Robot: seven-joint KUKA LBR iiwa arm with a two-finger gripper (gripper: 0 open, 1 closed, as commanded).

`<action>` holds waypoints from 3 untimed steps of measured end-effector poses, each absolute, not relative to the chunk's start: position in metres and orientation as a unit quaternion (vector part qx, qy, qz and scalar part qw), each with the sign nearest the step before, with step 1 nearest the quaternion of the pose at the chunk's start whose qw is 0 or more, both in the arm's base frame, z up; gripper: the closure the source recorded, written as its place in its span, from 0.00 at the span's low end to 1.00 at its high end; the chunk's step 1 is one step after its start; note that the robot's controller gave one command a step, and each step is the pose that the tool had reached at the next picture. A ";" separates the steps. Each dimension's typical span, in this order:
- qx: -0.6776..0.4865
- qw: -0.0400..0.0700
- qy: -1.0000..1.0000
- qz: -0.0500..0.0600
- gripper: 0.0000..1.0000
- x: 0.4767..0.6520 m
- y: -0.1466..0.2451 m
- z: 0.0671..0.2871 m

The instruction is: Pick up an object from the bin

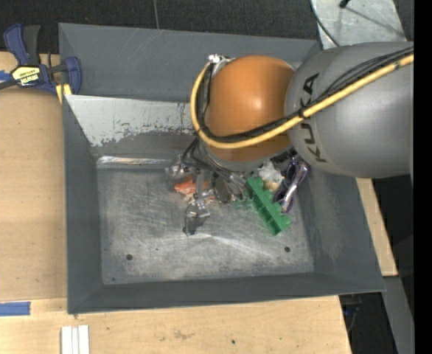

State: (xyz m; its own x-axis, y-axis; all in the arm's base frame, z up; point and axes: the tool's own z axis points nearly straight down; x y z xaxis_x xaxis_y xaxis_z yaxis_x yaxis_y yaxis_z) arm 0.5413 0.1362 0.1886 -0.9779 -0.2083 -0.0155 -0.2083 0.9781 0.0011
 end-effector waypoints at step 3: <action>-0.118 0.004 0.993 0.000 0.00 0.581 0.127 0.124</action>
Offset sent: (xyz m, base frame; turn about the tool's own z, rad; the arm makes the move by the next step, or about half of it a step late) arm 0.0432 -0.0448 -0.1047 -0.0038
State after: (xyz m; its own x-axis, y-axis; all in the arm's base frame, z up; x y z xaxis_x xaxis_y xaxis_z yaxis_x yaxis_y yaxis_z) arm 0.5810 0.1270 0.1235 -0.9721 -0.2345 -0.0078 -0.2345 0.9721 -0.0007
